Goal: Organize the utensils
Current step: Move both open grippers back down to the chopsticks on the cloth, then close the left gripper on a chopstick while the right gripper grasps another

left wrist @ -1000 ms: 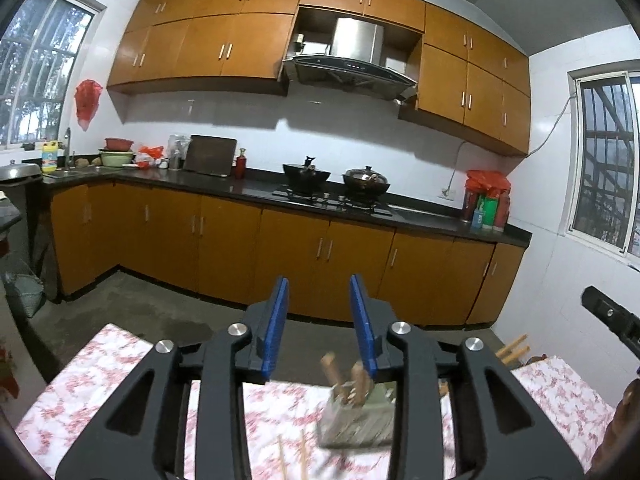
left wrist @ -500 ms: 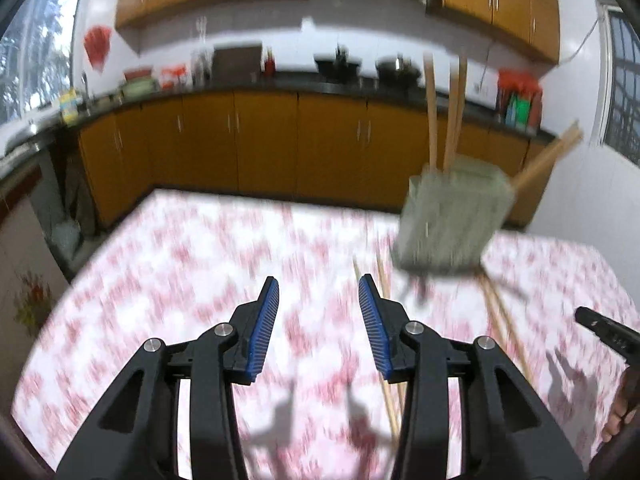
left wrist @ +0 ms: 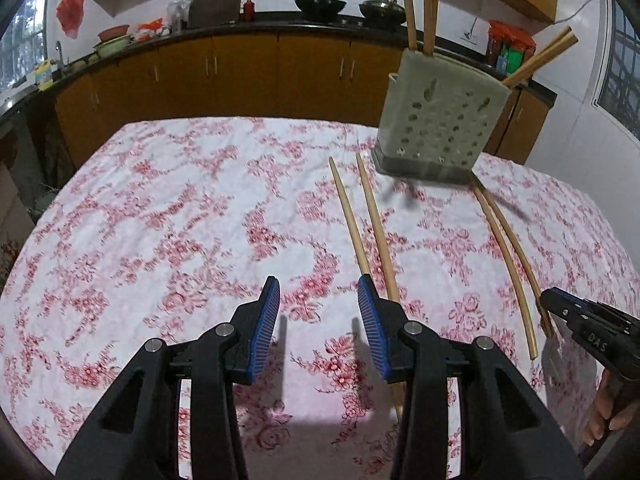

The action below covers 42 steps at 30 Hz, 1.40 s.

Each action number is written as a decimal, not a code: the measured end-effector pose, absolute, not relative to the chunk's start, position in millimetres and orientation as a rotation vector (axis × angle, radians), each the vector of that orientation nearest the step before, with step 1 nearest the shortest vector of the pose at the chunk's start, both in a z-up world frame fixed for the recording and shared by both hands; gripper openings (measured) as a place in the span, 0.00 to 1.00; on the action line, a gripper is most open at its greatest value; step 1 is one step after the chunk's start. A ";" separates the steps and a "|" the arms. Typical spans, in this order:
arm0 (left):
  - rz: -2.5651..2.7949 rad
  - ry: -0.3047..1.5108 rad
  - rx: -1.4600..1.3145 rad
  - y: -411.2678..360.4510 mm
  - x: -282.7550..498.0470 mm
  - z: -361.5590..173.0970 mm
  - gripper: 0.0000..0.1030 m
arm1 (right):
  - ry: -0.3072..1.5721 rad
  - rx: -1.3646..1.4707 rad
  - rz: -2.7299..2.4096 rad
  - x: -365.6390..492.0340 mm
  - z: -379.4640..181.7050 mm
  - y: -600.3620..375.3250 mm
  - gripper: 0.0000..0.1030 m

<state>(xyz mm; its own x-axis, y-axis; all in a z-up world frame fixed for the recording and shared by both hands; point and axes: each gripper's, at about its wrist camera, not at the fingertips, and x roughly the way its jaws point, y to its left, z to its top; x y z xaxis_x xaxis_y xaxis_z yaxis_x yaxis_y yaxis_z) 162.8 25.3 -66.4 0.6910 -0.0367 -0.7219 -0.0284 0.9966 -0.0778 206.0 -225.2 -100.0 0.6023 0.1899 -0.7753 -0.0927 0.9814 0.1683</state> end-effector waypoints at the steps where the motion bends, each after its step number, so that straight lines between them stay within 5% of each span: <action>1: -0.007 0.814 -0.086 24.1 162.6 -68.3 0.40 | 0.913 0.114 0.164 206.1 -101.0 -224.9 0.15; 6: -0.019 0.841 -0.100 21.8 163.2 -75.4 0.36 | 0.903 0.069 0.144 207.2 -102.2 -220.6 0.08; 42: -0.089 0.915 -0.041 -6.7 163.7 -90.5 0.09 | 0.891 0.110 0.080 210.7 -103.4 -237.6 0.09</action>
